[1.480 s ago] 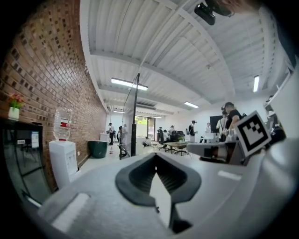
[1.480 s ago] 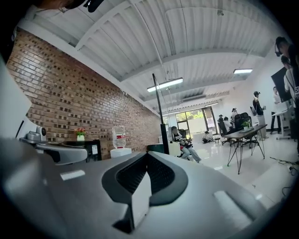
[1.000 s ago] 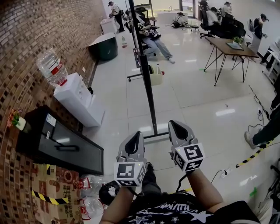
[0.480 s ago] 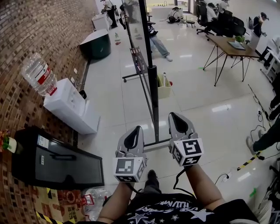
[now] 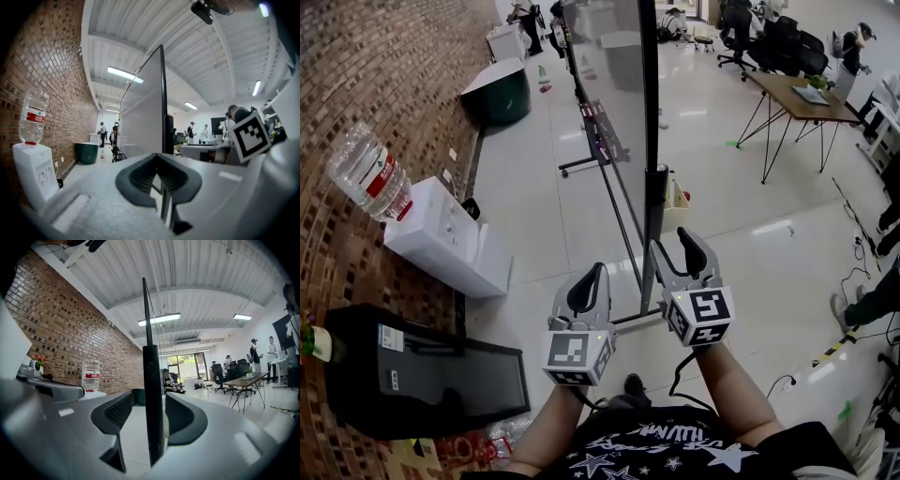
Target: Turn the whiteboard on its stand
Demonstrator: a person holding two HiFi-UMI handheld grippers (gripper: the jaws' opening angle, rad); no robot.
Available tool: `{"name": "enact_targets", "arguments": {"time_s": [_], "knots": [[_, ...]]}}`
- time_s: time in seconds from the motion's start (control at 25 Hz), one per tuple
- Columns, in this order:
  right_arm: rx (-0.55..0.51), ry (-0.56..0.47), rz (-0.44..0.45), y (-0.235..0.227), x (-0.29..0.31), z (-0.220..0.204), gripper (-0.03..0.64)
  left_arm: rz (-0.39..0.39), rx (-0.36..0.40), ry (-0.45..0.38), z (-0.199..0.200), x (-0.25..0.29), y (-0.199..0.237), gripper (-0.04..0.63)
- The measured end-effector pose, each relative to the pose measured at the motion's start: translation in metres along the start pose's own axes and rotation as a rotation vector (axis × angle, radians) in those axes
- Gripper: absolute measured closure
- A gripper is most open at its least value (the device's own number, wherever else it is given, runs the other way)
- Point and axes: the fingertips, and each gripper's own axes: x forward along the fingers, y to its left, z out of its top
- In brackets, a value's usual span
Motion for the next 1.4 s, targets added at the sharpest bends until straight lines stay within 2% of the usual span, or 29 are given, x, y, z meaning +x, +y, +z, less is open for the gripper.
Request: {"name": "enact_targets", "arguments": {"time_s": [0.08, 0.24, 0.4, 0.6, 0.72, 0.8, 1.04, 1.4], "knots": [[-0.022, 0.012, -0.024, -0.002, 0.015, -0.002, 0.365, -0.006, -0.001, 0.003, 0.0, 0.007, 0.01, 0.59], [-0.053, 0.07, -0.051, -0.004, 0.04, -0.007, 0.325, -0.011, -0.02, 0.008, -0.001, 0.018, 0.027, 0.589], [-0.046, 0.098, -0.066, -0.01, 0.058, -0.012, 0.313, -0.028, -0.027, 0.021, -0.003, 0.03, 0.032, 0.591], [-0.067, 0.056, -0.068, -0.011, 0.074, 0.0, 0.314, -0.055, -0.025, -0.004, -0.002, 0.05, 0.03, 0.59], [-0.1, 0.015, -0.082, -0.011, 0.081, 0.008, 0.345, -0.051, -0.009, 0.004, 0.0, 0.058, 0.035, 0.59], [-0.09, -0.005, -0.082, -0.006, 0.085, 0.011, 0.361, -0.034, -0.031, 0.01, 0.002, 0.063, 0.041, 0.59], [-0.094, -0.028, -0.099, 0.005, 0.093, 0.017, 0.465, -0.018, -0.059, 0.034, -0.004, 0.076, 0.045, 0.59], [-0.079, -0.014, -0.099, 0.005, 0.094, 0.016, 0.477, -0.013, -0.058, 0.059, -0.013, 0.074, 0.035, 0.591]]}}
